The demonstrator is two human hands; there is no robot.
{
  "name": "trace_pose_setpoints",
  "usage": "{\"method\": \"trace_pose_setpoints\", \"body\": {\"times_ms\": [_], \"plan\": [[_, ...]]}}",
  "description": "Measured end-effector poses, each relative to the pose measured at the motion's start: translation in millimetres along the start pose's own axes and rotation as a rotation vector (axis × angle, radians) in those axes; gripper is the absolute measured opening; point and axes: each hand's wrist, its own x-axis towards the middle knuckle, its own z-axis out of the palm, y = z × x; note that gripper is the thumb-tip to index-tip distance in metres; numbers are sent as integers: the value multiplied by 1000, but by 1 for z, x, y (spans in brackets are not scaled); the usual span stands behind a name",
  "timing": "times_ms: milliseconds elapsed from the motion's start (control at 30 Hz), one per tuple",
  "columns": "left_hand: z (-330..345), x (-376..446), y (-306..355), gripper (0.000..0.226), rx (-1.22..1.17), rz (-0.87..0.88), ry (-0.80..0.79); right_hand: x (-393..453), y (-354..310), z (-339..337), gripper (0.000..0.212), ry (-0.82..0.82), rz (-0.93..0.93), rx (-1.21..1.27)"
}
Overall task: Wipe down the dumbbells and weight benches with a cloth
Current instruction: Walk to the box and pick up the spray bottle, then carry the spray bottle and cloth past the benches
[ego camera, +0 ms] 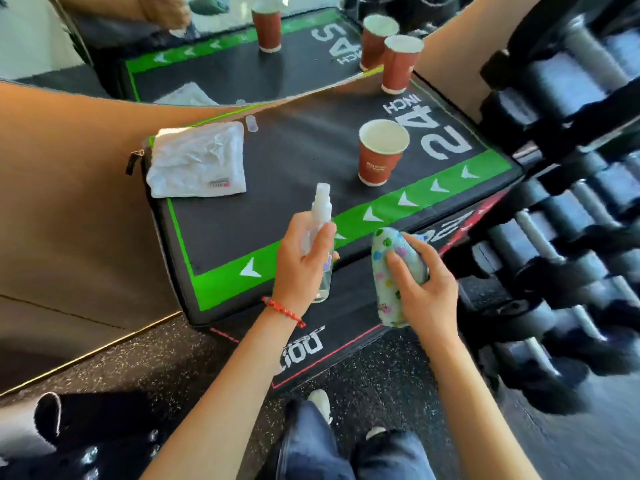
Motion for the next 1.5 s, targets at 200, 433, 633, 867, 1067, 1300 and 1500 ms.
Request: {"method": "trace_pose_setpoints", "body": {"times_ms": [200,433,633,867,1067,1300,1500], "plan": [[68,-40,-7,37,12,-83,-216,-35,34,-72,21,198,63,-38],[154,-122,6,41,-2,-213,-511,-101,77,-175,23,415,214,-7],[228,-216,17,27,18,-265,-828,-179,115,-267,25,627,328,6],[303,-321,29,21,22,-305,-1159,-267,149,-349,24,888,444,11],[354,-394,41,15,36,-344,-1446,-329,170,-389,26,1134,565,14],[421,-466,38,7,69,-364,-1840,-375,194,-416,31,1425,703,23],[473,-513,47,18,151,-380,-2153,-397,203,-436,32,1691,844,32]]}}
